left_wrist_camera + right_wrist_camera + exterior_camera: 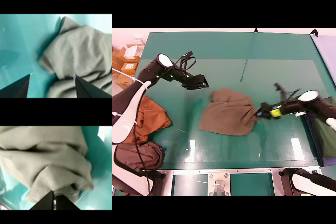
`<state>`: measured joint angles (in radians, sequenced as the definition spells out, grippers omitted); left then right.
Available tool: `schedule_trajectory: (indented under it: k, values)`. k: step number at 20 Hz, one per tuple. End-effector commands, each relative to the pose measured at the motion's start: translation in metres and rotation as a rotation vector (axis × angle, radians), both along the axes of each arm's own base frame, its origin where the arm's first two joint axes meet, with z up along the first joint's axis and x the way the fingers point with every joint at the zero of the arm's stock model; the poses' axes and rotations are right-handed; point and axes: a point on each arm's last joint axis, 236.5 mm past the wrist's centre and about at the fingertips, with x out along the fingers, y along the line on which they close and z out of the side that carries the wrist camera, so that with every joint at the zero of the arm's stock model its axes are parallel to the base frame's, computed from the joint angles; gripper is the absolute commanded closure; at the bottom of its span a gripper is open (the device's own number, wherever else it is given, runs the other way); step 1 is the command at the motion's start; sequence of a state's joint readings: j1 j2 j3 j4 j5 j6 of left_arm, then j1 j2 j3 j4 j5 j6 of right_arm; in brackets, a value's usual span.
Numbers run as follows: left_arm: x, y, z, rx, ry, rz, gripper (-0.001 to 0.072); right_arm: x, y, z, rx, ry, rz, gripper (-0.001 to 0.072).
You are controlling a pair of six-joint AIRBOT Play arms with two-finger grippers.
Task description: Fold the shirts.
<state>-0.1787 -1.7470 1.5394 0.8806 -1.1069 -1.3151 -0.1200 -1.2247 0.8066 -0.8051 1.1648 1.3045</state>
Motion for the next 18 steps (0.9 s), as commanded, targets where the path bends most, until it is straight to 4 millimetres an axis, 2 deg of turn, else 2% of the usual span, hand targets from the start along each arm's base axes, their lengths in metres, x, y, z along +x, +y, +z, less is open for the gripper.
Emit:
schedule_trajectory:
  k: [1,3,7,9,11,14,16,18]
  values:
    - [-0.003,-0.001,-0.001,-0.003,0.003,-0.017,0.0076,0.007,-0.081,0.046,-0.06,-0.043,-0.107,0.07]
    - [-0.006,-0.01,-0.006,-0.008,0.016,-0.03,0.0076,0.009,-0.108,0.052,-0.059,-0.042,-0.178,0.07]
    - [-0.047,-0.059,-0.043,0.012,0.089,-0.174,0.0077,0.014,-0.122,0.027,-0.074,0.001,-0.202,0.07]
    - [-0.056,-0.074,-0.056,0.024,0.09,-0.21,0.0077,0.016,-0.124,0.019,-0.071,0.015,-0.209,0.0699]
    - [-0.05,-0.073,-0.064,0.045,0.071,-0.202,0.0077,0.017,-0.123,0.018,-0.071,0.014,-0.204,0.0699]
    - [-0.042,-0.071,-0.064,0.047,0.048,-0.177,0.0106,0.017,-0.123,0.019,-0.072,0.006,-0.195,0.07]
    - [-0.039,-0.074,-0.062,0.035,0.038,-0.169,0.0107,0.018,-0.124,0.019,-0.073,0.002,-0.197,0.07]
    - [-0.039,-0.069,-0.048,0.033,0.045,-0.2,0.0105,0.018,-0.124,0.019,-0.075,-0.001,-0.192,0.07]
